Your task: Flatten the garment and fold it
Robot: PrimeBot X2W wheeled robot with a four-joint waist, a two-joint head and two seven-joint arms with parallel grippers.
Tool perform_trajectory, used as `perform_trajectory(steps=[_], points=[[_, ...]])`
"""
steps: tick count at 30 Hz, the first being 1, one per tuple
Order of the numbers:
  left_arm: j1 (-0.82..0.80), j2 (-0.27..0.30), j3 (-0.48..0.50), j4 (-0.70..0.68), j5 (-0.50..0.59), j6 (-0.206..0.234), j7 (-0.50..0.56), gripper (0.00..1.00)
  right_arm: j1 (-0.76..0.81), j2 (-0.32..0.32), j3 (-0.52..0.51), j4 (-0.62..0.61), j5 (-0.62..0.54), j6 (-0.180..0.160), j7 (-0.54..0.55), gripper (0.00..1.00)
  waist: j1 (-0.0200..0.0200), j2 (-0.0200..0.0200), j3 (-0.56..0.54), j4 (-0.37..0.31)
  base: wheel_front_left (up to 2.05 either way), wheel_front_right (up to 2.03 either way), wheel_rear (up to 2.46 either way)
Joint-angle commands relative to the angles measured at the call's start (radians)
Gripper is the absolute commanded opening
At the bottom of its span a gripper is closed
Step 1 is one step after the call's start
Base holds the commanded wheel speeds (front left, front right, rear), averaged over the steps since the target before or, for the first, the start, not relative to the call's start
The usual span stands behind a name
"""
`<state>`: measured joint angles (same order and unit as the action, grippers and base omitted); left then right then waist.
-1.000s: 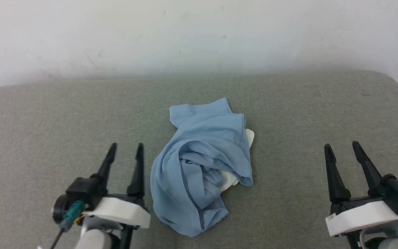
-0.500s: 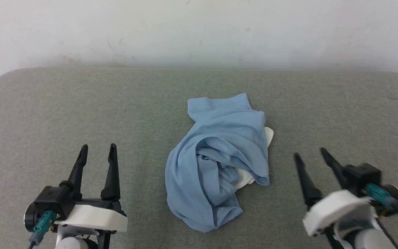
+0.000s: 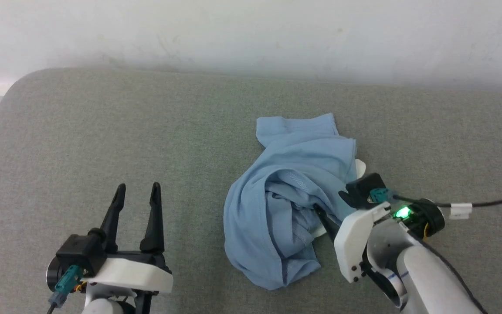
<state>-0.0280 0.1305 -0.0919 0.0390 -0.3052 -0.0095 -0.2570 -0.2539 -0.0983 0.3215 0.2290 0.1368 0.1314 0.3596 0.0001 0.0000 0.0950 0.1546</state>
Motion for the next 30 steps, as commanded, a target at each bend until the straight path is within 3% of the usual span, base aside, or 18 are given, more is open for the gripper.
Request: perform_trajectory(steps=[1,2,6,9,13,16,23,26,30], points=[[-0.015,-0.005,0.008,0.008,0.011,-0.009,-0.005,1.0,-0.034,0.001,0.001,0.045,0.02,-0.001,-0.007,0.31,-0.0001,0.0,-0.001,-0.001,0.0,0.0,0.0],[-0.013,-0.006,0.012,0.01,0.013,-0.011,-0.005,1.0,-0.044,0.006,0.005,0.073,0.032,-0.001,-0.01,0.0,-0.0001,0.0,-0.003,-0.004,0.0,0.0,0.0],[-0.002,-0.009,0.026,0.016,0.021,-0.015,-0.005,1.0,-0.078,0.015,0.015,0.153,0.059,-0.001,-0.058,0.0,-0.0001,0.0,-0.012,-0.015,0.0,0.0,0.0],[0.006,-0.008,0.036,0.015,0.026,-0.017,-0.005,1.0,-0.09,0.018,-0.002,0.147,0.065,-0.001,-0.146,0.0,-0.0001,0.0,-0.019,-0.032,0.0,0.0,0.0],[0.019,-0.009,0.044,0.014,0.031,-0.02,-0.005,1.0,-0.05,0.009,-0.084,0.062,0.046,-0.001,-0.251,0.0,-0.0001,0.0,-0.031,-0.053,0.0,0.0,0.0],[0.029,-0.01,0.052,0.014,0.032,-0.021,-0.005,1.0,0.027,0.008,-0.21,-0.054,0.014,-0.001,-0.291,0.0,-0.0001,0.0,-0.044,-0.069,0.0,0.0,0.0],[0.055,-0.016,0.059,0.015,0.029,-0.025,-0.005,1.0,0.302,0.038,-0.519,-0.307,-0.061,-0.001,-0.214,0.0,-0.0001,0.0,-0.073,-0.099,0.0,0.0,0.0],[0.059,-0.017,0.056,0.021,0.029,-0.03,-0.005,1.0,0.41,0.046,-0.622,-0.34,-0.063,-0.001,-0.17,0.0,-0.0001,0.0,-0.082,-0.1,0.0,0.0,0.0],[0.066,-0.018,0.055,0.027,0.029,-0.033,-0.005,1.0,0.514,0.047,-0.719,-0.288,-0.037,-0.001,-0.133,0.0,-0.0001,0.0,-0.09,-0.101,0.0,0.0,0.0]])
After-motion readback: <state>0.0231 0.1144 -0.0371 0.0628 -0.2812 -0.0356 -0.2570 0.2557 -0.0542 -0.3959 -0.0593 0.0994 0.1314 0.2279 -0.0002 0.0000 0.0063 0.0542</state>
